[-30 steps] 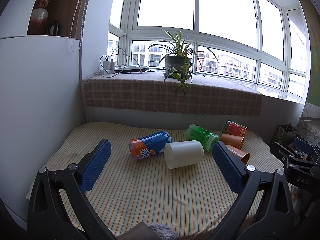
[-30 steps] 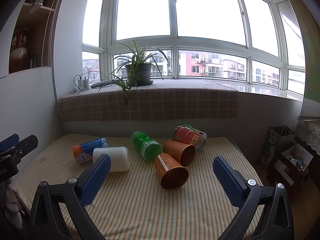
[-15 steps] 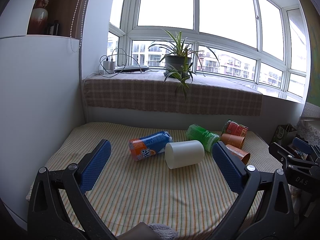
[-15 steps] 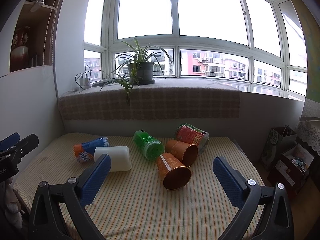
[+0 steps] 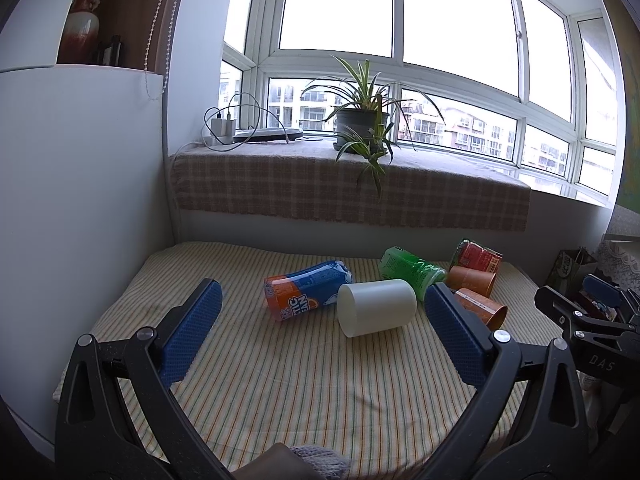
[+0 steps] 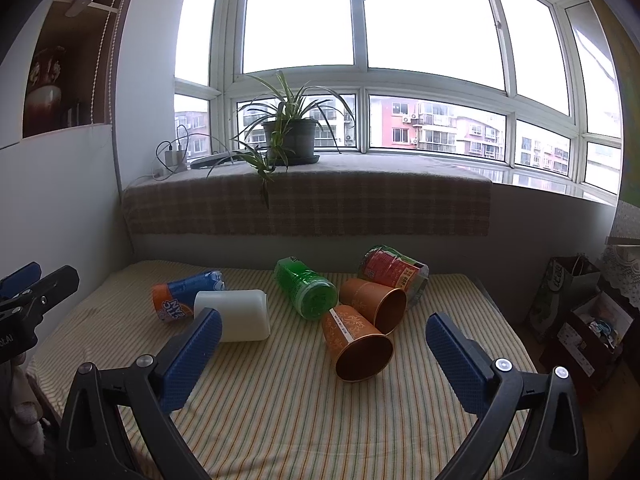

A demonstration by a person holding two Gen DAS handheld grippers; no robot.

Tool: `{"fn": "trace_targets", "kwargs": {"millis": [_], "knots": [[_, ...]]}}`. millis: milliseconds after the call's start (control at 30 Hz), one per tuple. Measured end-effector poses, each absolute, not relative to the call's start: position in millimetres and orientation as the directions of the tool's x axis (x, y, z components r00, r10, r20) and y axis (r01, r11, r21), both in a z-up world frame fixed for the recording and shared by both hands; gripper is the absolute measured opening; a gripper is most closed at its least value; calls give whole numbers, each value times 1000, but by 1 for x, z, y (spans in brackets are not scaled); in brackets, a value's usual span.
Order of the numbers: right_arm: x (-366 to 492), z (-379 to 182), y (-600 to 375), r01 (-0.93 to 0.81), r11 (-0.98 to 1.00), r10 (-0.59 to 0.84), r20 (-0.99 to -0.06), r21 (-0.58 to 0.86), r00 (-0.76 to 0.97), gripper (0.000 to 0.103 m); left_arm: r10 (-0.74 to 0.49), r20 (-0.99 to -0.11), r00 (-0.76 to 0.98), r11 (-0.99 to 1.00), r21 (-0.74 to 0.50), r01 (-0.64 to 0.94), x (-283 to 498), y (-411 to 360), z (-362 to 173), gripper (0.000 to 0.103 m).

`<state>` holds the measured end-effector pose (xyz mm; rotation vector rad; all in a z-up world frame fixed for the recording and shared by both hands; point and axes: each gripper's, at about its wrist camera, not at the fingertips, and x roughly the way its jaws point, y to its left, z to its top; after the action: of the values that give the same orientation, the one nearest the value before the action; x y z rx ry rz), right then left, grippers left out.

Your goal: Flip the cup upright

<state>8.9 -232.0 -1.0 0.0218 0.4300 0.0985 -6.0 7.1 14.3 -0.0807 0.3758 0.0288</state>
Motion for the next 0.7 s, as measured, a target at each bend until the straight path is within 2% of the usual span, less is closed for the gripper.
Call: {"fn": "trace_targets", "kwargs": {"millis": [233, 433, 700], "knots": [[25, -6, -216, -169, 986, 154, -430, 2, 890, 103, 23, -389, 921, 995, -78, -57, -2, 19, 4, 103], [49, -5, -191, -322, 944, 262, -429, -73, 865, 103, 40, -420, 907, 995, -66, -75, 0, 33, -5, 103], [99, -4, -144, -561, 800, 388, -529, -213, 755, 103, 30, -450, 892, 994, -77, -72, 0, 49, -13, 103]]}}
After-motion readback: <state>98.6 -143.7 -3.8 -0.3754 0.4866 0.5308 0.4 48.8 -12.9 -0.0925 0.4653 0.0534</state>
